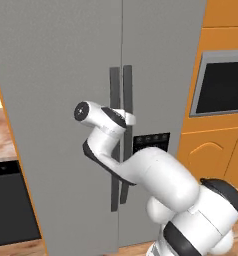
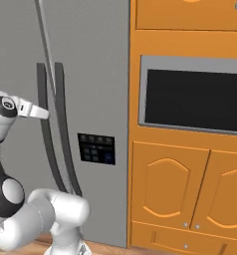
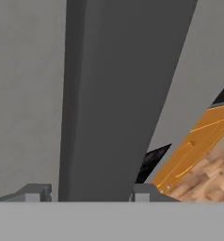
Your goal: There is a bowl on the dining counter. Grab a lemon wedge from the fridge and place it in the bowl. Then get the liquor bottle and glass cup from the cabinet and place them next to the bowl.
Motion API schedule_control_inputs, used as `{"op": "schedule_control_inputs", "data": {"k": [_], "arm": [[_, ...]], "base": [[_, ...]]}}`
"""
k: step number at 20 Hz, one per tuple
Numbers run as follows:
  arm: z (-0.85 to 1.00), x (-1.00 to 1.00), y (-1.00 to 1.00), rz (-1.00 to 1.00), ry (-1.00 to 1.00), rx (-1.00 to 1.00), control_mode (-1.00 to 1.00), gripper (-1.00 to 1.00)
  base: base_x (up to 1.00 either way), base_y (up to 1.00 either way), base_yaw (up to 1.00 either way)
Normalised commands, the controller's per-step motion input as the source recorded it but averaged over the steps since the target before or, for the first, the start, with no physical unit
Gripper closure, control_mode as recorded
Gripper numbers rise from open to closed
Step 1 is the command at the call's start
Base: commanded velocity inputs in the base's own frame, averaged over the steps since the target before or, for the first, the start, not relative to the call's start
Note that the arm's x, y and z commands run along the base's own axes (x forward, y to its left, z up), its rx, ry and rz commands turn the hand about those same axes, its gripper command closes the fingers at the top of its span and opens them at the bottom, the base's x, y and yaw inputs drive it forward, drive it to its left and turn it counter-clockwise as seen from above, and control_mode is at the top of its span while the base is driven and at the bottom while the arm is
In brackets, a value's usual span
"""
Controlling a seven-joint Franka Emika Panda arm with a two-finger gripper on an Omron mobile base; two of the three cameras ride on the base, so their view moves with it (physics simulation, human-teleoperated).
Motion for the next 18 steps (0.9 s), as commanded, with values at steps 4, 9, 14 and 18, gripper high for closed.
{"op": "schedule_control_inputs", "data": {"k": [4, 9, 14, 18], "arm": [[0.00, -1.00, -0.10, 0.00, -0.06, 0.00, -1.00, 1.00], [0.00, -1.00, 0.12, 0.00, -0.01, 0.03, -1.00, 1.00], [0.00, -1.00, 0.51, 0.05, 0.00, 0.12, -1.00, 1.00], [0.00, -1.00, 0.86, 0.09, 0.06, 0.12, -1.00, -1.00]], "base": [[0.00, 0.00, 0.00], [0.00, 0.00, 0.00], [0.00, 0.00, 0.00], [0.00, 0.00, 0.00]]}}
